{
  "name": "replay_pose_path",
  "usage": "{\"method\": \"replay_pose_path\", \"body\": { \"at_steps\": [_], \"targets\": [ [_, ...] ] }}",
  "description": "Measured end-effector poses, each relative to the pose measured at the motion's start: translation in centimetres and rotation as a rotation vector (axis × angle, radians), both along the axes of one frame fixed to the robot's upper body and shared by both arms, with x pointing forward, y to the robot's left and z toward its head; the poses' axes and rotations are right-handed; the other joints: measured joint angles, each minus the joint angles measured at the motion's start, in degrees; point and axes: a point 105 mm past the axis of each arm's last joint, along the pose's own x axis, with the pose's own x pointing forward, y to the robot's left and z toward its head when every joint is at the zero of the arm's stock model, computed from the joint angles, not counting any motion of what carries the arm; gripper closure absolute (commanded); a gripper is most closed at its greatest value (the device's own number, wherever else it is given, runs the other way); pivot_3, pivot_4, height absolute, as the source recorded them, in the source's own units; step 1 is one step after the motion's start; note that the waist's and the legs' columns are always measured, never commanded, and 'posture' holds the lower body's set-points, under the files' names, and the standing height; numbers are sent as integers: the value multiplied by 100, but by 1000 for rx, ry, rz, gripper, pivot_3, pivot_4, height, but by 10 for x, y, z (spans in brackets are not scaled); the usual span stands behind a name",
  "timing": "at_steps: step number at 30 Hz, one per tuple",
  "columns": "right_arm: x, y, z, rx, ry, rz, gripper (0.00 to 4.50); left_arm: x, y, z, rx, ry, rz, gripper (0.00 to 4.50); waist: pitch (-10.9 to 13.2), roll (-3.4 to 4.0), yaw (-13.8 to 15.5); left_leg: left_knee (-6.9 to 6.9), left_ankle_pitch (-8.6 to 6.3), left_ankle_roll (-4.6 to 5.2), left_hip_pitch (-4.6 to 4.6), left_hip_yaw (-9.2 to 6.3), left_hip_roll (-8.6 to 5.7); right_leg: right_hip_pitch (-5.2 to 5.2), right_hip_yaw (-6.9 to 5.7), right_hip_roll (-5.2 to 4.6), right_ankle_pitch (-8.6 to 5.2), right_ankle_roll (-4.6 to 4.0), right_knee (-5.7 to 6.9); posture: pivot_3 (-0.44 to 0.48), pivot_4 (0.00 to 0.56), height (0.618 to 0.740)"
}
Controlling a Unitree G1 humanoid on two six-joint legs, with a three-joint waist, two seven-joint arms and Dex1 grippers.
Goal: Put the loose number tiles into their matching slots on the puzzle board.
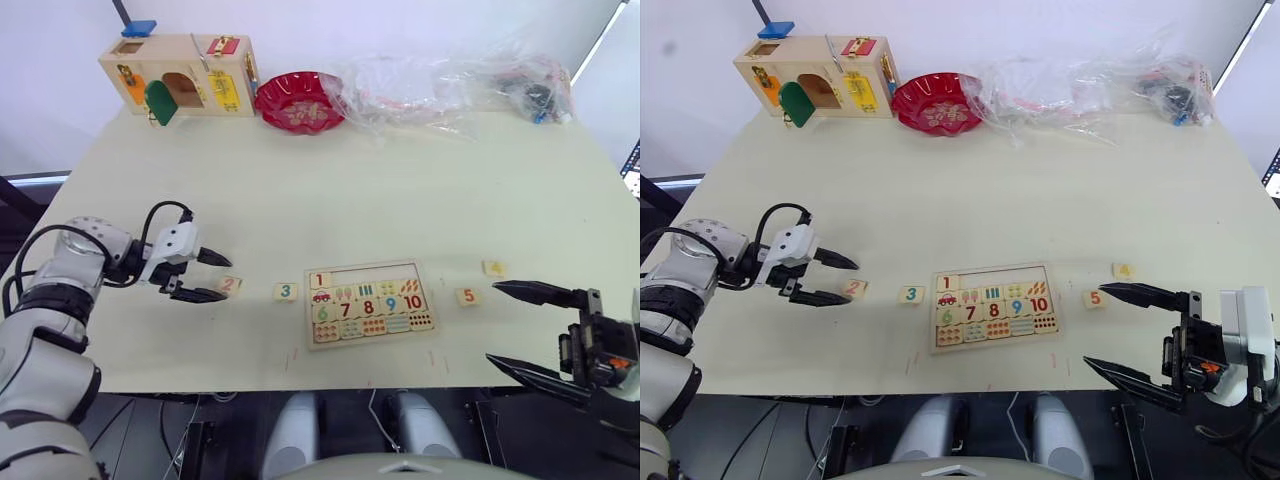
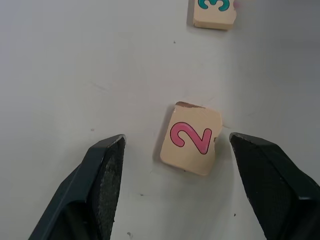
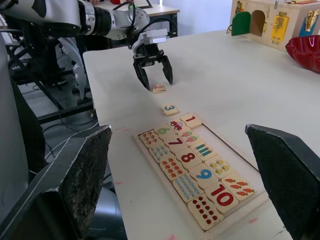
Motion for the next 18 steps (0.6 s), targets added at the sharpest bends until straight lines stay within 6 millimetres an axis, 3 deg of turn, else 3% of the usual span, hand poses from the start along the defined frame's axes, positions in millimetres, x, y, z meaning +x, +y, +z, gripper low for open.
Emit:
{"method": "replay_pose_path", "body": {
  "at_steps": [18],
  "targets": [
    [-9,-14,-5,-20,35,-75,0,-5,0,-4,-13,-7,-16,2070,0,0,8,0,0,0,4,3,12,2,2,-4,0,0,2,0,150,740]
  ]
}}
